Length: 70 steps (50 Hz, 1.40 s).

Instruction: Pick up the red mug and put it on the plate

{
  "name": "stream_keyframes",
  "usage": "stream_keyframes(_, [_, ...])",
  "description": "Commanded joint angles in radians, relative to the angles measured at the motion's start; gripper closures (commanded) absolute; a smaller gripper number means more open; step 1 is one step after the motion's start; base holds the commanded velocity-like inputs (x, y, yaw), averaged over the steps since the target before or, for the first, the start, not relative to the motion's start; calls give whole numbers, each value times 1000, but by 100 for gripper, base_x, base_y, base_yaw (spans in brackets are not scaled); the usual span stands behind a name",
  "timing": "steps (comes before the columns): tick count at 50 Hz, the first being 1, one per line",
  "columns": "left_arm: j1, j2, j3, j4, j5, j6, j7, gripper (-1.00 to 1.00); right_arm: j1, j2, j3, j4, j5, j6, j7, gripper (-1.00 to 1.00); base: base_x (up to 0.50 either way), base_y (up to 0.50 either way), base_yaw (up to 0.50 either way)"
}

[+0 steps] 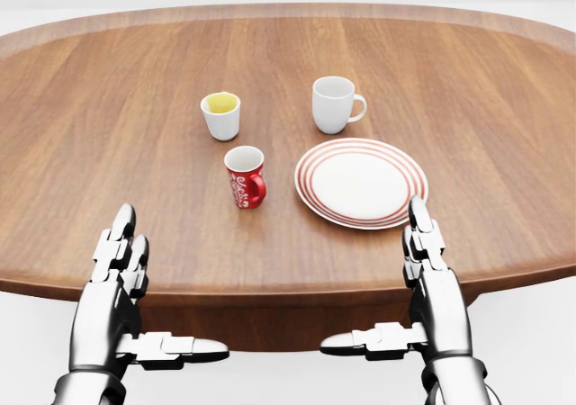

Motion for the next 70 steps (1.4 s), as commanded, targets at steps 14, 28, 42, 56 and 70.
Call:
stream_keyframes(14, [-109, 25, 36, 50, 15, 31, 17, -100, 8, -11, -24, -171, -7, 107, -5, -100, 0, 0, 0])
stream_keyframes(28, [-305, 96, 103, 45, 23, 55, 35, -100, -130, -50, -67, -273, -31, 107, 19, -100, 0, 0, 0])
stream_keyframes(42, [-452, 152, 133, 223, 2, 55, 60, -100, -306, -114, -104, -173, -14, 107, 52, -100, 0, 0, 0])
stream_keyframes(56, [-499, 171, 129, 301, 21, 55, 82, -100, -326, -127, -117, -170, -9, 107, 73, -100, 0, 0, 0])
stream_keyframes(70, [-499, 169, 128, 326, 24, 55, 85, -100, -342, -129, -113, -127, -9, 107, 69, -100, 0, 0, 0])
